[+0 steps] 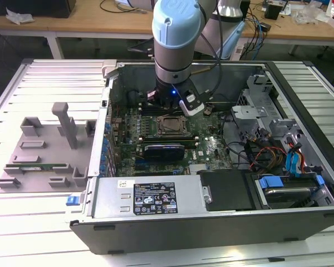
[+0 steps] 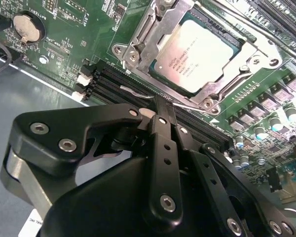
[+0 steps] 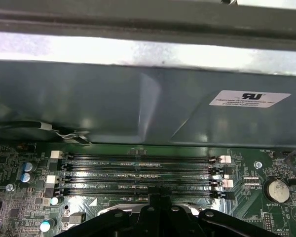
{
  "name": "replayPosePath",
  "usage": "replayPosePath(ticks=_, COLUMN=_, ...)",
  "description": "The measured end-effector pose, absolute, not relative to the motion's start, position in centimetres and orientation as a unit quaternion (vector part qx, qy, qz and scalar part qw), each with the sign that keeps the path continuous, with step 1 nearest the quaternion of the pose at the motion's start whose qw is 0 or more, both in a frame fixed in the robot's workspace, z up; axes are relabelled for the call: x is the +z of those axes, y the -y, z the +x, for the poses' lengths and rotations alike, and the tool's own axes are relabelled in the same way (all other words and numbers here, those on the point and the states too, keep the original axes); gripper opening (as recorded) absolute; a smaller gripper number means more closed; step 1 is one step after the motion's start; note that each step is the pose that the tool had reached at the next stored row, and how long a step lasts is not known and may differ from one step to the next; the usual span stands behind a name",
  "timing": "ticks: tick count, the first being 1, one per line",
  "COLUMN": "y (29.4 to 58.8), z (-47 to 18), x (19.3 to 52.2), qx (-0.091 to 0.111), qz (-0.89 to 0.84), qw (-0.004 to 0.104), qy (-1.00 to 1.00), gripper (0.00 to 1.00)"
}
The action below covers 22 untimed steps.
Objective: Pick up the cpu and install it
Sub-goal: 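Install the first cpu locking lever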
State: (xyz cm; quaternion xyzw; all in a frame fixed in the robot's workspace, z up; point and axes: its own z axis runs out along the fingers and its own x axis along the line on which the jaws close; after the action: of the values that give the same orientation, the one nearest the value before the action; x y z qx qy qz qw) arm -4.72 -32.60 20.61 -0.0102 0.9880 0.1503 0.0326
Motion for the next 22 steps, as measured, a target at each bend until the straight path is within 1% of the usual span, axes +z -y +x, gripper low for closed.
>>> replayPosePath(ticks=14, y=32.27, z=-4.72, x=20.44, qx=0.149, qz=0.012, qw=0.036, qy=-0.988, gripper=0.11)
replayPosePath(ticks=22, y=32.26, z=-4.72, x=20.32, qx=0.142, qz=0.043, qw=0.041, qy=-0.988, gripper=0.11)
